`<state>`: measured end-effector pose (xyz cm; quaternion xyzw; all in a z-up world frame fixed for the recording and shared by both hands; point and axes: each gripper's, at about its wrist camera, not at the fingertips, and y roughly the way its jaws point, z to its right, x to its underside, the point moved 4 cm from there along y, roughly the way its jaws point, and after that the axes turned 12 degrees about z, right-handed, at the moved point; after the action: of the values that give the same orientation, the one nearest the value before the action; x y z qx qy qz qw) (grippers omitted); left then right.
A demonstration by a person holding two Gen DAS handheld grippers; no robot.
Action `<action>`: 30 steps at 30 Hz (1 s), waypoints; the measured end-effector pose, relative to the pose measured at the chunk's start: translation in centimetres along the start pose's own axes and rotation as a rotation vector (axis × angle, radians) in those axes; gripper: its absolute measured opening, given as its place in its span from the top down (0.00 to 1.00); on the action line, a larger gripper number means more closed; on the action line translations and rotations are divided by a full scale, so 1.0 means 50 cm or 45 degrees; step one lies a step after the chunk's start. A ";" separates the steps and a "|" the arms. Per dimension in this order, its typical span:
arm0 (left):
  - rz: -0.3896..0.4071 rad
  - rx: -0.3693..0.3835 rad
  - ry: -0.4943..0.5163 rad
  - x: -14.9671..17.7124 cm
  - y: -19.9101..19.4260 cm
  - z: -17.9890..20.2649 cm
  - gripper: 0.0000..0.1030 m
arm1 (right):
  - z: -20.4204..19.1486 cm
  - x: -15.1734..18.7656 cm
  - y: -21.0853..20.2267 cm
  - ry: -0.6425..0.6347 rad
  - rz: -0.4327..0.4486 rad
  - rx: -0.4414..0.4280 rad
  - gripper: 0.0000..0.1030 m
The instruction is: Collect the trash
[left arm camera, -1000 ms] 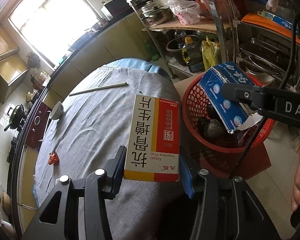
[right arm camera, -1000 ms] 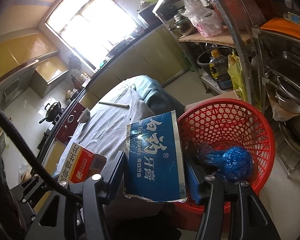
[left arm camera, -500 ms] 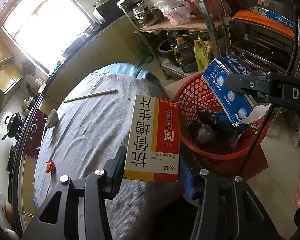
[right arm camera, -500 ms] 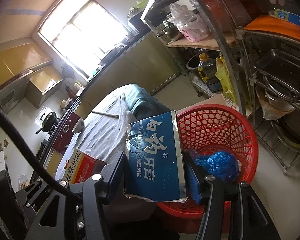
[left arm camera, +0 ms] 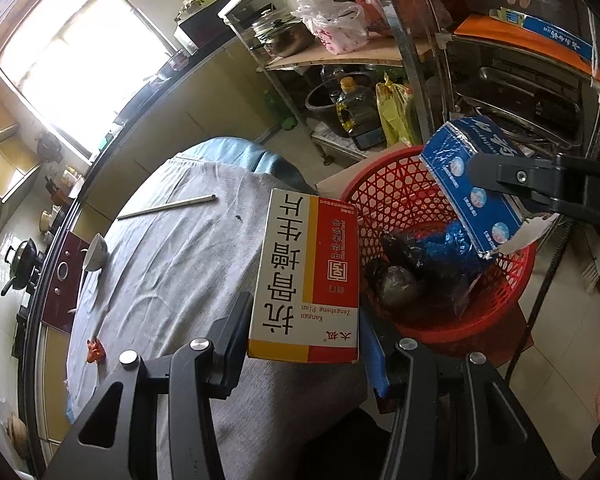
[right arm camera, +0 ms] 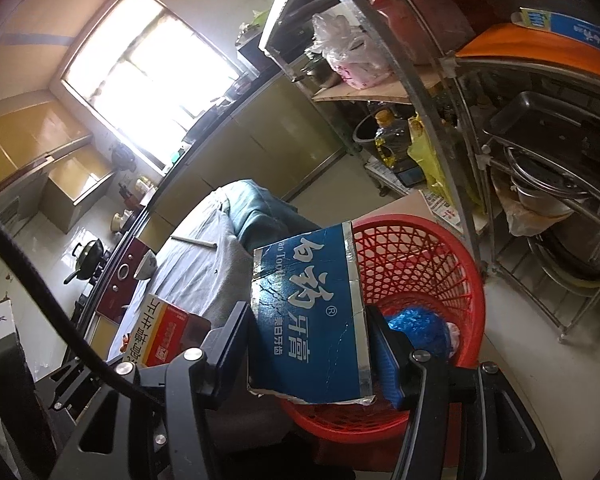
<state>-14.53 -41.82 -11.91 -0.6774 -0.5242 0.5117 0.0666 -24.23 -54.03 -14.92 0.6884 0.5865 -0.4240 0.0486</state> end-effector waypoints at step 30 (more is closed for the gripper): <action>-0.015 0.378 -0.328 -0.103 0.100 0.028 0.45 | 0.174 -0.049 0.078 0.318 -0.025 0.141 0.35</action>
<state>-12.01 -48.68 -12.48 -0.5860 -0.4511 0.6655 0.1014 -25.39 -61.99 -20.55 0.7316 0.5705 -0.3671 -0.0671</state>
